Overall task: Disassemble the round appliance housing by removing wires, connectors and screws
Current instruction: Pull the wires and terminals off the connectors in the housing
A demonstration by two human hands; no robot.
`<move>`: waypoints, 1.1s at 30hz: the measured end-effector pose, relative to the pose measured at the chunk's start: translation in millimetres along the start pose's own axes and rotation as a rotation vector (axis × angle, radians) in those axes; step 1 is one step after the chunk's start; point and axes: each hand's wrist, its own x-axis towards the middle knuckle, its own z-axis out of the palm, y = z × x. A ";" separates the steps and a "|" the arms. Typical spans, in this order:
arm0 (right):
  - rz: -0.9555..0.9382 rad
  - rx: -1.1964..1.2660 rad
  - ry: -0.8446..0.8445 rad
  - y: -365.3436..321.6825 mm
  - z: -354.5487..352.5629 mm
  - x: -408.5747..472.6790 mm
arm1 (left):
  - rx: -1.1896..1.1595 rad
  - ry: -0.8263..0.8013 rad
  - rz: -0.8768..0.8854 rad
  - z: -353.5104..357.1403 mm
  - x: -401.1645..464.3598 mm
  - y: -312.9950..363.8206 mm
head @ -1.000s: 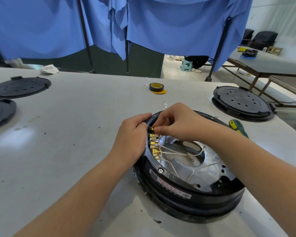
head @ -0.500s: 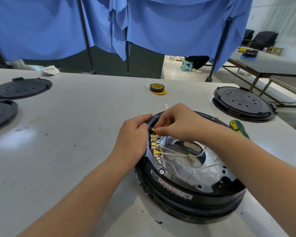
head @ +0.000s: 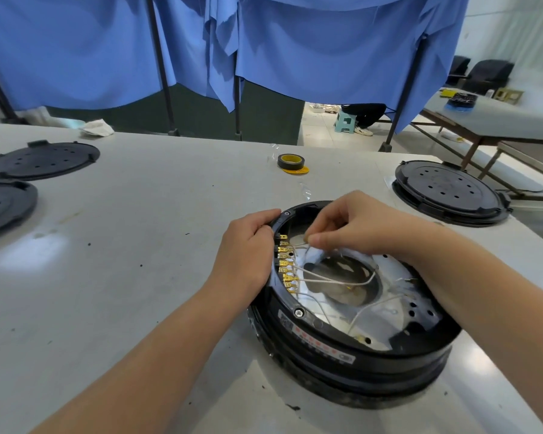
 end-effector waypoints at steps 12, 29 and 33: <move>-0.038 0.123 0.110 0.0 2.1 0.8 | -0.052 -0.027 -0.014 -0.6 -1.0 -2.5; 0.494 0.061 0.250 86.5 -76.1 61.3 | -0.026 -0.031 -0.041 -2.4 -4.0 -3.0; 0.499 -0.049 0.189 99.6 -65.7 75.3 | -0.018 -0.031 -0.038 -2.6 -5.0 -2.7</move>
